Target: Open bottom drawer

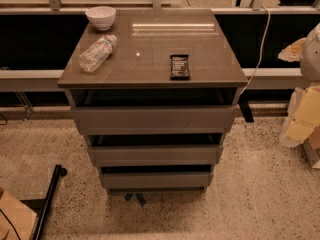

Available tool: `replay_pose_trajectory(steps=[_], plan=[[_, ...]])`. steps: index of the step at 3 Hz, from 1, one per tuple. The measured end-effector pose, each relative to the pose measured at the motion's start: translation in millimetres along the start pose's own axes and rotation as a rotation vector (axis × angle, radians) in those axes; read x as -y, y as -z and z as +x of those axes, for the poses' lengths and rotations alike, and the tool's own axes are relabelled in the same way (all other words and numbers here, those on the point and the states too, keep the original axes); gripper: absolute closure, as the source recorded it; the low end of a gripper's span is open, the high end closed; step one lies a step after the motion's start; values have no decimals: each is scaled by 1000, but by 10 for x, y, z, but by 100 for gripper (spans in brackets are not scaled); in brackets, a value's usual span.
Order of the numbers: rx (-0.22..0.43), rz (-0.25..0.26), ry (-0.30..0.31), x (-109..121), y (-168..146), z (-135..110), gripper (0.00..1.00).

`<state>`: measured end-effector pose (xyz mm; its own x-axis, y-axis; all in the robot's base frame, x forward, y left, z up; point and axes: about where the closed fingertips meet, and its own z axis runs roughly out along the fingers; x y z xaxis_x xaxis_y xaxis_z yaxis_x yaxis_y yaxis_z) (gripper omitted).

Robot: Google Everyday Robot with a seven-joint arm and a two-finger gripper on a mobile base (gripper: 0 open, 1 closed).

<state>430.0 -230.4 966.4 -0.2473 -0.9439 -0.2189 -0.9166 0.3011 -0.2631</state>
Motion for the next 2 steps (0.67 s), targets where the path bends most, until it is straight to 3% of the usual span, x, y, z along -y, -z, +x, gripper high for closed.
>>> replay_pose_trajectory(steps=[2], plan=[[22, -6, 31, 101, -162, -79, 0]])
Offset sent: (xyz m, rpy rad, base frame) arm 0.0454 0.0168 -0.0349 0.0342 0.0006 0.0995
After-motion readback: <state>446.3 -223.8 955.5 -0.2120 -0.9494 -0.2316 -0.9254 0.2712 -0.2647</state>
